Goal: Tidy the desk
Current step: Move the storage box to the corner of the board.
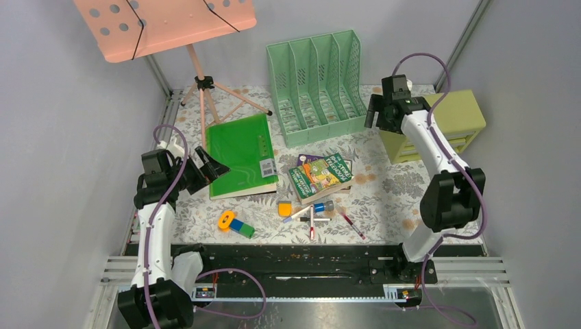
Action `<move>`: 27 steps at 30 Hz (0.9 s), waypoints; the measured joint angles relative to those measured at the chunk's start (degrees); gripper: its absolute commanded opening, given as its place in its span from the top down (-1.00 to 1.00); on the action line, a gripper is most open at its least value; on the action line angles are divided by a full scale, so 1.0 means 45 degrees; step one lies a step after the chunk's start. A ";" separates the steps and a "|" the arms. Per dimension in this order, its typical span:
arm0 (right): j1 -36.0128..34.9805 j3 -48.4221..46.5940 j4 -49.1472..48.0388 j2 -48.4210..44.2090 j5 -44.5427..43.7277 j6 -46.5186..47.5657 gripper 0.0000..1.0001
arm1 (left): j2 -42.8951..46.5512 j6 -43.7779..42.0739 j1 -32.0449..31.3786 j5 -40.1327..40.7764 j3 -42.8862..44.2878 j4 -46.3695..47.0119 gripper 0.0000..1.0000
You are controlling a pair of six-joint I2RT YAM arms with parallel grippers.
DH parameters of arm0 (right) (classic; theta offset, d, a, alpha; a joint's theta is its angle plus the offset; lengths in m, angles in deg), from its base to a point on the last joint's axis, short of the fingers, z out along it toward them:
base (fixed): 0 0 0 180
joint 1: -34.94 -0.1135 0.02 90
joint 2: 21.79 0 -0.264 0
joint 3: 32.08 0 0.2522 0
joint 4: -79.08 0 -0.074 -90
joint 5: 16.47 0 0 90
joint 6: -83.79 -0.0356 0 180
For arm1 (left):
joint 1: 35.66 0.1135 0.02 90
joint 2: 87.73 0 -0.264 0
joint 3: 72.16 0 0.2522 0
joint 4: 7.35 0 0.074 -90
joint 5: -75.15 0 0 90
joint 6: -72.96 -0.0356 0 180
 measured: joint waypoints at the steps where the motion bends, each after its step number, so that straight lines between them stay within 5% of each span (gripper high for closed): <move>1: 0.0000 0.0117 0.0015 -0.0228 0.0165 0.0000 -0.97 | 0.0000 0.0000 0.0000 0.0010 0.0000 0.0000 -0.98; 16: 0.0049 0.5717 -0.1520 -0.5105 0.3701 -0.0797 -0.97 | 0.0010 0.0165 -0.0534 0.0311 0.0000 0.0005 -0.98; 27: 0.0063 0.8451 -0.2477 -0.7213 0.5027 -0.1132 -0.97 | -0.2283 0.1627 -0.4119 0.2220 0.0427 0.0432 -0.97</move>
